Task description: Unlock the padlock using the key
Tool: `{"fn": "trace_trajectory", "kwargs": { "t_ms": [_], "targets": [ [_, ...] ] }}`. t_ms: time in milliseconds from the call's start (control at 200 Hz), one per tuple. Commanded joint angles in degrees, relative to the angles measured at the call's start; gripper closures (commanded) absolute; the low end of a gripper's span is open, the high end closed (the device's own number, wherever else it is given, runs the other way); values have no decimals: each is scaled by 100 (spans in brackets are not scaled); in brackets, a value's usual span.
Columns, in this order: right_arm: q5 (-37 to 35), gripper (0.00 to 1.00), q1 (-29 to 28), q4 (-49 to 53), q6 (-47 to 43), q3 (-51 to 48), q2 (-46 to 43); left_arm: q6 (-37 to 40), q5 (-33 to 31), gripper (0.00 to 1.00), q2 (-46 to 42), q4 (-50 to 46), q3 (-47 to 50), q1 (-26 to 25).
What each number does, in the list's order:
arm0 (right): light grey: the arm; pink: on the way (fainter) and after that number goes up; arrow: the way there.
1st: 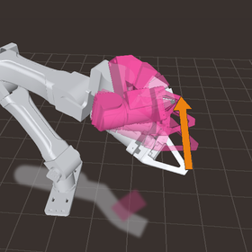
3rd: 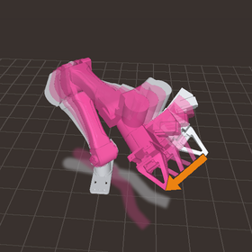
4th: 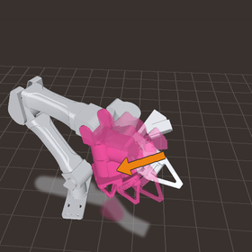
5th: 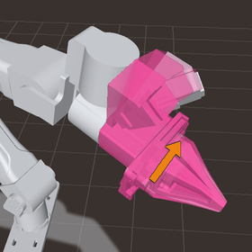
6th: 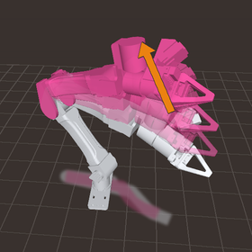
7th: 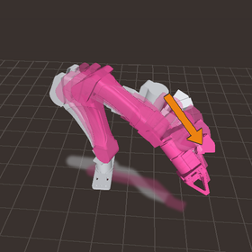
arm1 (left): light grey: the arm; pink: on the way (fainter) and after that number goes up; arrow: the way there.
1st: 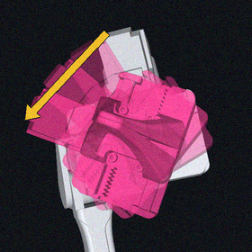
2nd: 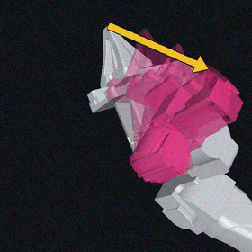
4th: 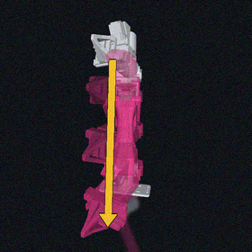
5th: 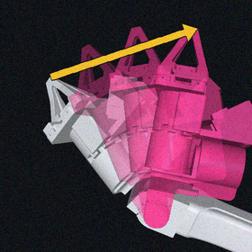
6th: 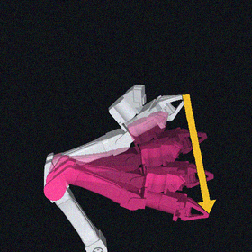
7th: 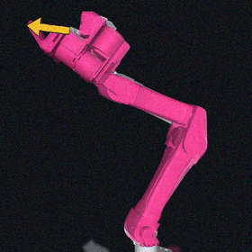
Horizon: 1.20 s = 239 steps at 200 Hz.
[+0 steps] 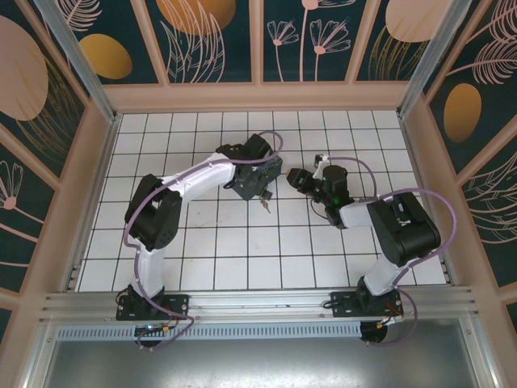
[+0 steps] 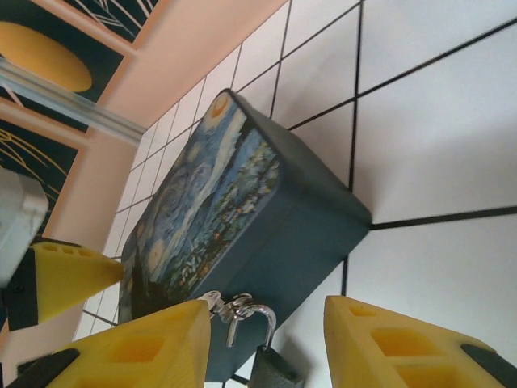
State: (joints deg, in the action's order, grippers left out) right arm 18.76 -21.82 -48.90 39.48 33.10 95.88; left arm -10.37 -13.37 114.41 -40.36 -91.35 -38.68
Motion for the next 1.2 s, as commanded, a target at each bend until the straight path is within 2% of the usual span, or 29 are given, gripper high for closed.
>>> {"fn": "trace_trajectory", "kwargs": {
  "t_ms": [0,80,170,300,395,601,786,896,1006,1106,1191],
  "targets": [
    [10,57,24,107,-96,360,270,-340,550,1,-775,337,-81,323],
    [148,55,18,53,113,547,460,-421,838,1,-935,428,-188,681],
    [57,55,-83,39,309,655,566,-281,1001,2,-676,464,-488,1020],
    [-29,50,-198,-37,643,737,634,14,983,3,-137,804,-486,1081],
    [-332,48,-305,9,811,812,634,-3,1219,4,-7,1213,-150,1131],
    [-624,46,-495,-41,1163,975,943,94,2587,8,287,1528,22,1301],
    [-502,46,-533,-320,1325,1162,1124,141,3311,20,440,1440,116,1301],
    [-396,47,-535,-217,1325,1231,1082,-18,4268,25,158,1707,596,1282],
    [-389,47,-483,-87,1214,989,687,-160,4824,25,-380,2054,1138,1079],
    [-367,47,-371,227,1038,695,259,-276,4640,23,-597,1983,1240,902],
    [-373,47,-250,470,878,421,-107,-308,3779,20,-573,1632,1062,942]
  ]
}}
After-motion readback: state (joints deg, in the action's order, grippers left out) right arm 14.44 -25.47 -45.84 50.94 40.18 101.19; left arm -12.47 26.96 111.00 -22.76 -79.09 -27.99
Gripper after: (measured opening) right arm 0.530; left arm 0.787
